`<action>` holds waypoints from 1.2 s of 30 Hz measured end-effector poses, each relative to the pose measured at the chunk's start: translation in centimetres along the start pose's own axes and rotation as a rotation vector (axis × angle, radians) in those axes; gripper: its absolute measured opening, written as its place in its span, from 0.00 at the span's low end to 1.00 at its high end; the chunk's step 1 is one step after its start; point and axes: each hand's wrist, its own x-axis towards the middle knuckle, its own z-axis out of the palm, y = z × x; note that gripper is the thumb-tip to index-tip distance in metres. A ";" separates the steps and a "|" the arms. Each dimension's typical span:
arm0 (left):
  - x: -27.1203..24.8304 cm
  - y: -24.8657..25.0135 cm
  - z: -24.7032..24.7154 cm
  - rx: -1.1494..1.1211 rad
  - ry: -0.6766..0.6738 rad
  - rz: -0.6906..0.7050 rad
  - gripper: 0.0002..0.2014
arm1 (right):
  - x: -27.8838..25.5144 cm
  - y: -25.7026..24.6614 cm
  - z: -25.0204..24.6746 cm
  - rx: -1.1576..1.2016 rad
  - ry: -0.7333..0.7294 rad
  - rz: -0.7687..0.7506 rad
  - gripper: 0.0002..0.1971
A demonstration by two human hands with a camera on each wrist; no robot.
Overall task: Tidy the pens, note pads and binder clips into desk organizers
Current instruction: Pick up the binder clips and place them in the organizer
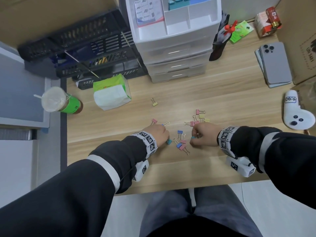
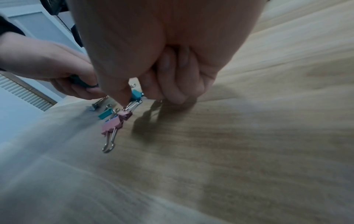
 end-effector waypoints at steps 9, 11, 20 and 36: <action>0.4 -0.9 0.6 0.026 -0.013 0.019 0.18 | 0.0 -0.4 -0.8 0.564 0.040 0.142 0.18; 0.4 -0.8 0.5 0.022 0.004 0.029 0.16 | 0.1 -0.6 -1.4 0.719 -0.028 0.182 0.16; -0.2 0.2 0.3 0.020 0.081 0.111 0.09 | 0.4 -1.5 -2.0 1.194 -0.229 0.121 0.21; 0.2 0.5 1.3 0.218 0.054 0.215 0.05 | 1.5 1.2 -1.4 0.990 -0.219 0.225 0.20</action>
